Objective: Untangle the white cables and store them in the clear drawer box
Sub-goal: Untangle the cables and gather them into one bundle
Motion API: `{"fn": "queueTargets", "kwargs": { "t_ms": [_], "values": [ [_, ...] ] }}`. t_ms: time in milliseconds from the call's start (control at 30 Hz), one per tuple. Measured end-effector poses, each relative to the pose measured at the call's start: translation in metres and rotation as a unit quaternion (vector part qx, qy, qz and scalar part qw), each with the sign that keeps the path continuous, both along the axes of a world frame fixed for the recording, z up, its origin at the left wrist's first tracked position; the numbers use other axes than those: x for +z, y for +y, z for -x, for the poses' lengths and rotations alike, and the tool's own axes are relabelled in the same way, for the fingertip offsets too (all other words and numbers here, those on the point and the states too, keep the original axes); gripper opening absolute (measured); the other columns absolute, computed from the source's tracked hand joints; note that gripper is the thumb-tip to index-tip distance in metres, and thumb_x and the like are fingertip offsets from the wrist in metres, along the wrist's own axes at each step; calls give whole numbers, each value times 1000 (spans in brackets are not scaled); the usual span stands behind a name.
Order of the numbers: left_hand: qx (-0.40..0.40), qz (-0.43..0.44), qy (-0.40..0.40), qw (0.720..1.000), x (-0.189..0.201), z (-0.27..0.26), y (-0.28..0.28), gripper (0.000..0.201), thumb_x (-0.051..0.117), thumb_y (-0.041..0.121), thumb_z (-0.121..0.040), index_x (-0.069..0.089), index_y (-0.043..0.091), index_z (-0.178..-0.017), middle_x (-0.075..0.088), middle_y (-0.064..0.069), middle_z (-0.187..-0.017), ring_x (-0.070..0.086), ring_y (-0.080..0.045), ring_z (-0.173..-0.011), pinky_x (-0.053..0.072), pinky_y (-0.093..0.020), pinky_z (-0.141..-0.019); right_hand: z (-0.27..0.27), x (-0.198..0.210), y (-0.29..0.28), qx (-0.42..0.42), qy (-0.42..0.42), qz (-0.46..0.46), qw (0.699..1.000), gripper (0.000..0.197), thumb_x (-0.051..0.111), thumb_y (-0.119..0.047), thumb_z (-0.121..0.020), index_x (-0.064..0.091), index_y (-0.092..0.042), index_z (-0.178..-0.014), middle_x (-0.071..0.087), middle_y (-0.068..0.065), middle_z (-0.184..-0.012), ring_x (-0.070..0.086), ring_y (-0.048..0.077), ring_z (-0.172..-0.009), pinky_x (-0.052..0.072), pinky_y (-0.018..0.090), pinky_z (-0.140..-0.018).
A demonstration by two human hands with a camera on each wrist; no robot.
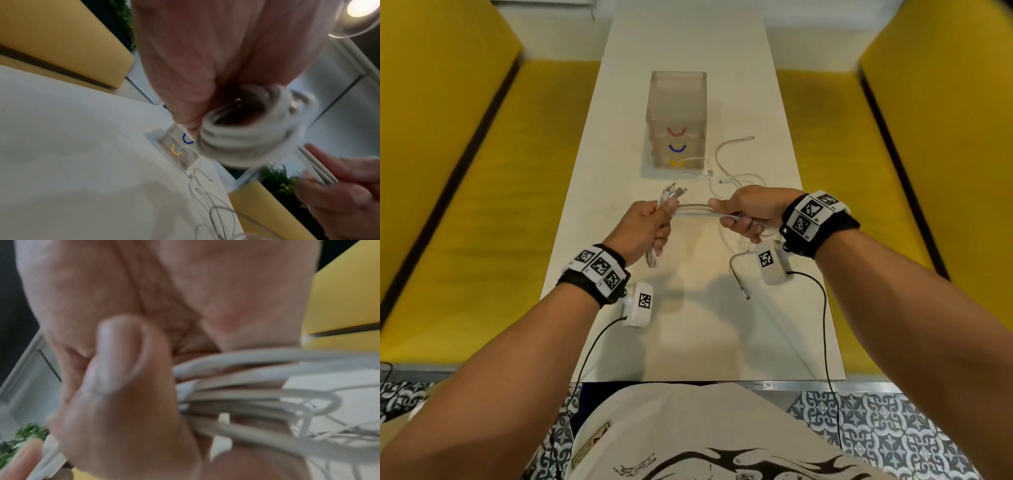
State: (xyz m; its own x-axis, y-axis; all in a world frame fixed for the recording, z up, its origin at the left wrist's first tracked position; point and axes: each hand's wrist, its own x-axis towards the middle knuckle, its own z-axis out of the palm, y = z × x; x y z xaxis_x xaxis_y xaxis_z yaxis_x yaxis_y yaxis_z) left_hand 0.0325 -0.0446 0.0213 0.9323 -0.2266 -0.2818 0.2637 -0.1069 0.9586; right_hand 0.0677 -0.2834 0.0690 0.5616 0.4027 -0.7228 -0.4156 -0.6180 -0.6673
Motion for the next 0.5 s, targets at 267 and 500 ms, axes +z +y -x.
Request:
{"fn": "queueTargets", "kwargs": {
  "t_ms": [267, 500],
  "values": [
    [150, 15, 28, 988, -11, -9, 4, 49, 53, 52, -100, 39, 24, -63, 36, 5, -50, 29, -11, -39, 24, -21, -41, 11, -21, -3, -137, -71, -107, 982, 47, 44, -57, -100, 43, -22, -68, 22, -3, -62, 13, 13, -51, 8, 29, -51],
    [258, -25, 28, 965, -17, -16, -32, 53, 42, 54, -103, 36, 22, -62, 36, 1, -51, 31, -12, -38, 29, -21, -40, 45, -48, 61, -227, -276, -114, 927, 42, 44, -32, -97, 38, -24, -56, 37, 3, -55, 58, 18, -58, 35, 23, -51]
  ]
}}
